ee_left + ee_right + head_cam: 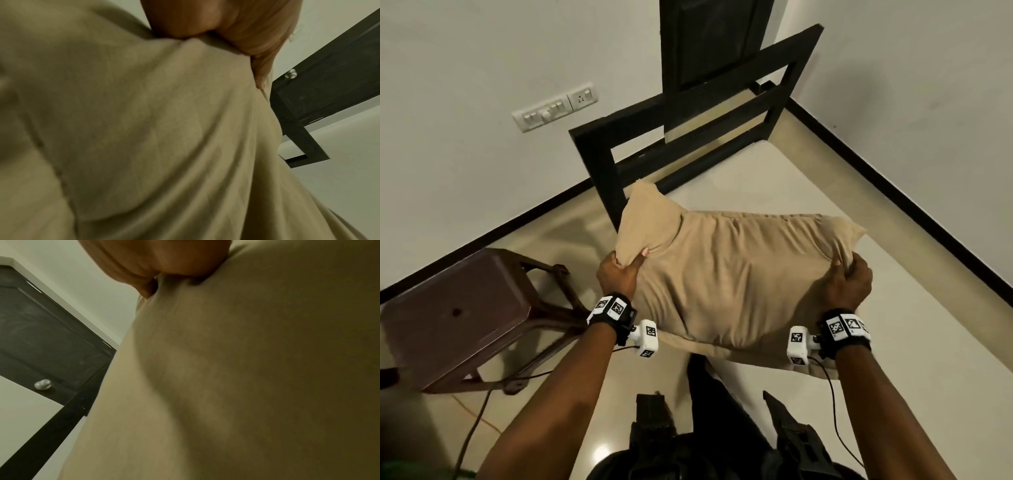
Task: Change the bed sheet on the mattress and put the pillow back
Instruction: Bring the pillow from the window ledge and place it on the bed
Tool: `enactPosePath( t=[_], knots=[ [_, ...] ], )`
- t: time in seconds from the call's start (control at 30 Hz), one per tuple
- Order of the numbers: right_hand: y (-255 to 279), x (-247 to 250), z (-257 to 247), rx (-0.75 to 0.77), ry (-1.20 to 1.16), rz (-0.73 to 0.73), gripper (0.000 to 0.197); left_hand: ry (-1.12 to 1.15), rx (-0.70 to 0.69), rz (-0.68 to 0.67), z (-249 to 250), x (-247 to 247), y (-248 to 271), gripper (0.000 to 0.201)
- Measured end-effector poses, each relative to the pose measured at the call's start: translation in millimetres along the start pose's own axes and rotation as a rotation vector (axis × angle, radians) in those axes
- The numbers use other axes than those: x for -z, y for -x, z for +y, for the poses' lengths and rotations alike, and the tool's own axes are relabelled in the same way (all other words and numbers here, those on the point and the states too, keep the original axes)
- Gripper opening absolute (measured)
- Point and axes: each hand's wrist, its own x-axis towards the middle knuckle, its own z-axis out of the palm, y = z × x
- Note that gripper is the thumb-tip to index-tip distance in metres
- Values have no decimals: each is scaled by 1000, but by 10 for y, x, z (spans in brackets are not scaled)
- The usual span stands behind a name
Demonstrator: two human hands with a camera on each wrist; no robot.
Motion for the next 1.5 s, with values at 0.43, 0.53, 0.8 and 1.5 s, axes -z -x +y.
enactPosePath(
  t=[0.43, 0.53, 0.8, 1.5],
  knots=[
    [-2083, -1994, -76, 94, 136, -215, 38, 115, 255, -38, -131, -1414, -1168, 33],
    [-2598, -2643, -84, 145, 115, -237, 36, 159, 322, -83, -356, -1685, -1386, 24],
    [-3543, -4058, 191, 237, 108, -241, 40, -3, 377, -418, -1002, -2546, -1746, 16],
    [-2704, -4896, 1682, -716, 259, -362, 138, 54, 750, -579, -1144, -3342, -2815, 65]
  ],
)
